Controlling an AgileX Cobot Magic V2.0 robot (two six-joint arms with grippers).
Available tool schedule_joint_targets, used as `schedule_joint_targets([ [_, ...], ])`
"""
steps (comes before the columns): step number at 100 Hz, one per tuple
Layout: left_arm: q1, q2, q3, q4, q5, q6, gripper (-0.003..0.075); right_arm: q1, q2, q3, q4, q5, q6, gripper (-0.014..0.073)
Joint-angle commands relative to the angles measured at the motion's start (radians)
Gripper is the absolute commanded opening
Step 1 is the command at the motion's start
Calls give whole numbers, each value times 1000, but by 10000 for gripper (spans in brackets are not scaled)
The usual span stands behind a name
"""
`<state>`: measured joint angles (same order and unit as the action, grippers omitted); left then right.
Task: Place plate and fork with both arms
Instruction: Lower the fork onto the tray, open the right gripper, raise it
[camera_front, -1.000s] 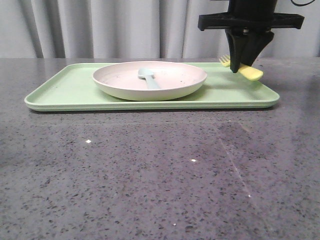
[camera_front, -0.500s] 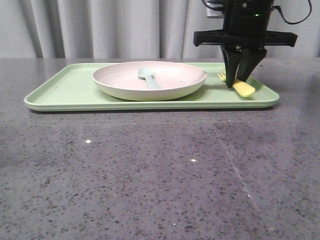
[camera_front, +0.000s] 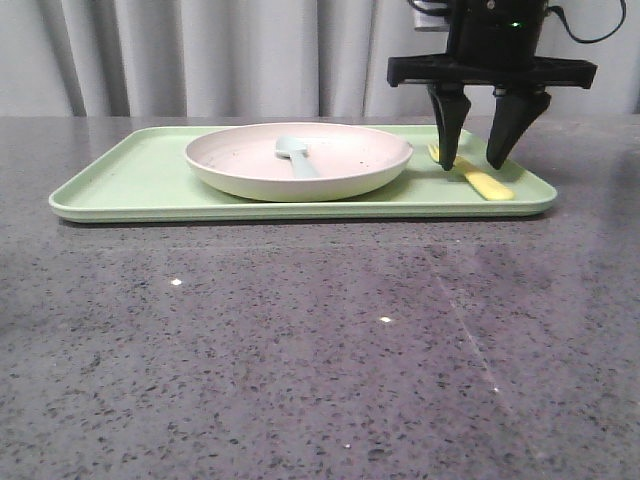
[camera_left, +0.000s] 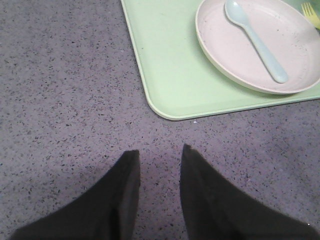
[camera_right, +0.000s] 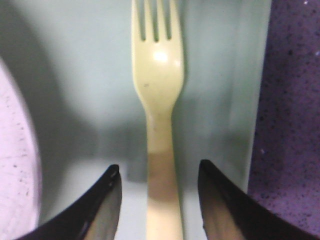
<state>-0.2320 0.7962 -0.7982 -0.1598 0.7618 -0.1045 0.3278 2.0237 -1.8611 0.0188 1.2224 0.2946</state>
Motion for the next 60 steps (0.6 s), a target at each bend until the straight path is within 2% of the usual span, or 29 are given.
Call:
schedule_joint_targets([
  [1,2,-7,-27,-14,-66,-6,197,-2,-107,-19,-6,-3,3,374],
  [24,2,-7,-27,-14,-93,-6,197,19,-259,90,-27,-59,3,374],
  [60,2,-7,-27,-14,-128,-6,185,36,-585,412,-30,-291,3,374],
])
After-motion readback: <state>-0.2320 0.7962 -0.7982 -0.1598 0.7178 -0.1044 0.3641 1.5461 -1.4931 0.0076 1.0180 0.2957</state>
